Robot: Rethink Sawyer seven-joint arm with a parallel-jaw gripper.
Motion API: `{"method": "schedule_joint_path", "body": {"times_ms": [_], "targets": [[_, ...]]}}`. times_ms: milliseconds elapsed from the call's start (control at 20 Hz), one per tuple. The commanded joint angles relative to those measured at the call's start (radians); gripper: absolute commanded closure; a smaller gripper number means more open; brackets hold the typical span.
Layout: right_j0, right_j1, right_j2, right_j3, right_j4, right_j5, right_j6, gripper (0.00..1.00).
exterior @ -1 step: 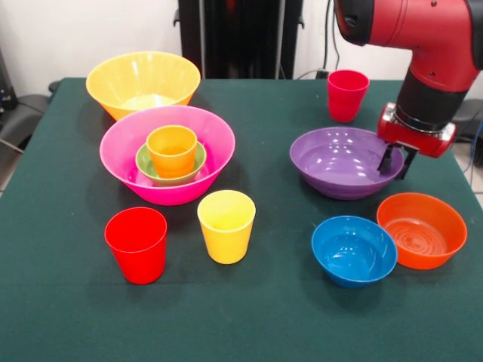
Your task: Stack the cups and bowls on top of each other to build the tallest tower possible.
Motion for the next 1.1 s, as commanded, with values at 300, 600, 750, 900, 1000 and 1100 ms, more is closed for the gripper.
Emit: {"method": "schedule_joint_path", "body": {"times_ms": [300,600,750,900,1000,1100], "targets": [[-0.018,-0.092,0.070,0.038,0.023,0.086,0.126,1.00],[-0.090,-0.308,0.062,0.146,-0.015,0.222,0.004,1.00],[-0.116,-0.397,0.067,0.196,-0.022,0.275,-0.032,1.00],[-0.158,-0.452,0.094,0.251,-0.021,0.283,-0.073,1.00],[-0.182,-0.472,0.116,0.294,-0.020,0.245,-0.092,1.00],[-0.202,-0.482,0.135,0.319,-0.027,0.222,-0.107,1.00]]}}
